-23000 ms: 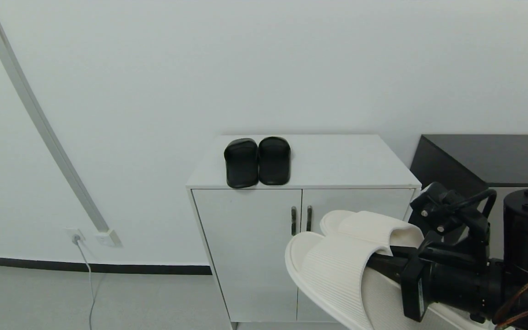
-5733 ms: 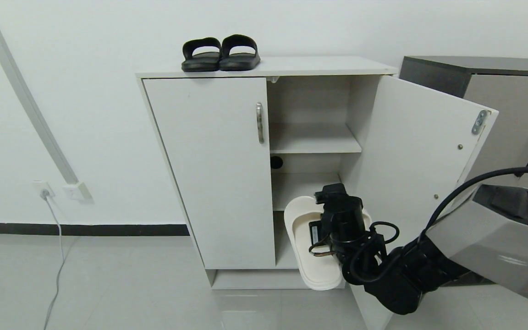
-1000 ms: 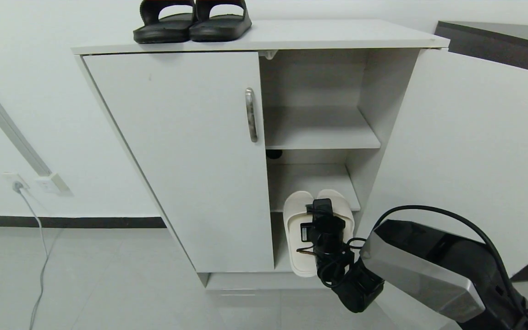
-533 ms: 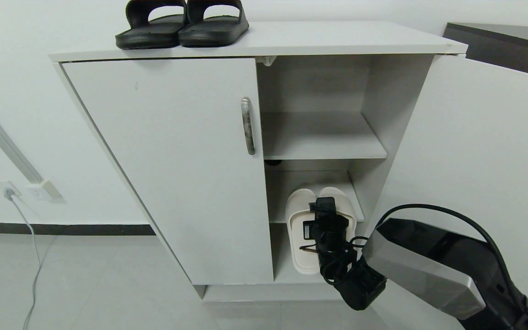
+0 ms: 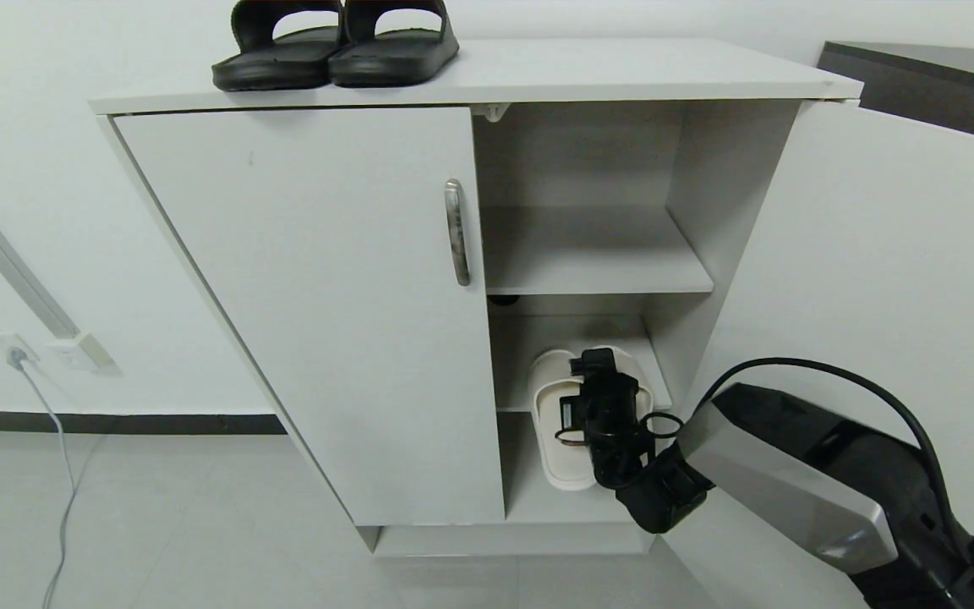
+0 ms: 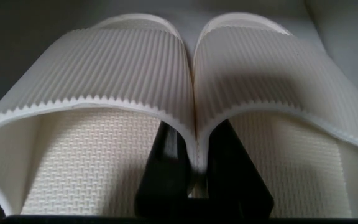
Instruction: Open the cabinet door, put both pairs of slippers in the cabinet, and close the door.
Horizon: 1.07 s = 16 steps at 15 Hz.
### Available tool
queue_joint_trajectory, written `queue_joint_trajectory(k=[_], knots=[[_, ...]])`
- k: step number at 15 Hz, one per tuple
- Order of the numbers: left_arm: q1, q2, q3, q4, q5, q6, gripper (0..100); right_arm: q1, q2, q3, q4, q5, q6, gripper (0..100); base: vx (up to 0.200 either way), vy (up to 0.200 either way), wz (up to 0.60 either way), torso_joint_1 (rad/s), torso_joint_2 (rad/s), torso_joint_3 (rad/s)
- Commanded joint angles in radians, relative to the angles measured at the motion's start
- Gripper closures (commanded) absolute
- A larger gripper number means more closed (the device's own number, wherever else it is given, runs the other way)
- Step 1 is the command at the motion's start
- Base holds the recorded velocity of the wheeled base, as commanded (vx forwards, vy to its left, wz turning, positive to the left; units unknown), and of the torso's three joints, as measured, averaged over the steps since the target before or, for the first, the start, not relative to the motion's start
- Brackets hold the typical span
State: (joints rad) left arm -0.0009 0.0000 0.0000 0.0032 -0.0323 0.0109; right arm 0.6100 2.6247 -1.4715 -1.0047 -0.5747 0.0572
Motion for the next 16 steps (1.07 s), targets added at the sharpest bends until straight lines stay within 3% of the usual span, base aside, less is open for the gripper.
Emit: queue_joint_trajectory(k=[1,9,16], knots=[[0.001,0.002,0.0,0.0,0.0,0.0,100,-0.019,0.025,-0.089,0.037,0.001,0.003,100,0.0,0.0,0.0,0.0,0.0,0.0],[0.001,0.002,0.0,0.0,0.006,0.0,100,-0.058,0.166,-0.411,0.193,0.004,-0.007,100,0.0,0.0,0.0,0.0,0.0,0.0],[0.001,0.002,0.0,0.0,0.011,-0.002,100,-0.075,0.159,-0.521,0.339,0.012,-0.008,100,0.0,0.0,0.0,0.0,0.0,0.0]])
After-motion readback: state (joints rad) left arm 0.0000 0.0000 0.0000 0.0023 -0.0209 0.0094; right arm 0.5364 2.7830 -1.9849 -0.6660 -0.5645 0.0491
